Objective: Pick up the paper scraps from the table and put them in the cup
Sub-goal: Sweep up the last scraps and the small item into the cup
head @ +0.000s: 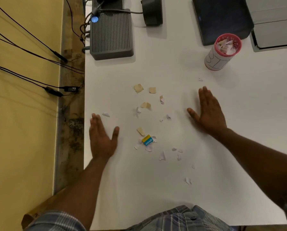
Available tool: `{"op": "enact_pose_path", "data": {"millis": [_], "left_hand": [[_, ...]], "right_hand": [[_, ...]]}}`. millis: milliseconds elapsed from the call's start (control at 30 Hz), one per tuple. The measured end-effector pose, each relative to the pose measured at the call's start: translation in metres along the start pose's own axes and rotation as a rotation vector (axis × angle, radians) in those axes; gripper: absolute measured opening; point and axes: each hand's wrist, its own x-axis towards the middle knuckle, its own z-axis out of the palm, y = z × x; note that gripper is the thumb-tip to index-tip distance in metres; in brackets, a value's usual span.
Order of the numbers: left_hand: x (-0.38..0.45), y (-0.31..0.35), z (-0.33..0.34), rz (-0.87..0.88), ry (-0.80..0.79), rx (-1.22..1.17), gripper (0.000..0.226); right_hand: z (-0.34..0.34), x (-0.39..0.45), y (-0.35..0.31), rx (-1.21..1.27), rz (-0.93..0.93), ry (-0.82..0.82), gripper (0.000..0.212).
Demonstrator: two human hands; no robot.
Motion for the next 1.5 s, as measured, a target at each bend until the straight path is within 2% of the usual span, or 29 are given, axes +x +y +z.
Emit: {"op": "enact_pose_path", "data": {"millis": [100,233,367,533,700,900,1200,1267,1333,1433,1500], "left_hand": [[0.025,-0.002,-0.005,0.011,-0.026,-0.024,0.09],[0.045,0.027,0.002,0.115,-0.086,-0.014,0.088],[0.058,0.06,0.018,0.249,-0.115,0.025,0.091],[0.092,0.092,0.026,0.329,-0.157,-0.008,0.098],[0.119,0.113,0.031,0.48,-0.272,0.051,0.09],[0.084,0.106,0.033,0.714,-0.341,0.065,0.08],[-0.02,0.089,0.027,0.791,-0.504,-0.029,0.076],[-0.042,0.087,0.024,0.769,-0.503,-0.071,0.076],[-0.059,0.082,0.023,0.669,-0.432,-0.158,0.078],[-0.08,0.067,0.019,0.39,-0.266,-0.313,0.081],[-0.093,0.052,0.016,0.23,-0.2,-0.335,0.084]], "right_hand": [[-0.007,0.033,0.008,0.029,0.044,-0.005,0.086],[-0.006,0.06,0.006,0.033,0.111,-0.031,0.088],[-0.001,0.071,-0.01,-0.015,-0.012,-0.065,0.088],[0.006,0.077,-0.029,-0.097,-0.196,-0.1,0.087],[0.011,0.081,-0.053,-0.054,-0.341,-0.143,0.082],[0.022,0.05,-0.071,-0.041,-0.554,-0.195,0.069],[0.03,-0.062,-0.056,0.053,-0.617,-0.317,0.062],[0.031,-0.084,-0.052,0.085,-0.602,-0.33,0.059],[0.03,-0.105,-0.05,0.145,-0.532,-0.292,0.056],[0.023,-0.134,-0.045,0.244,-0.283,-0.161,0.061],[0.017,-0.15,-0.04,0.245,-0.077,-0.104,0.067]]}}
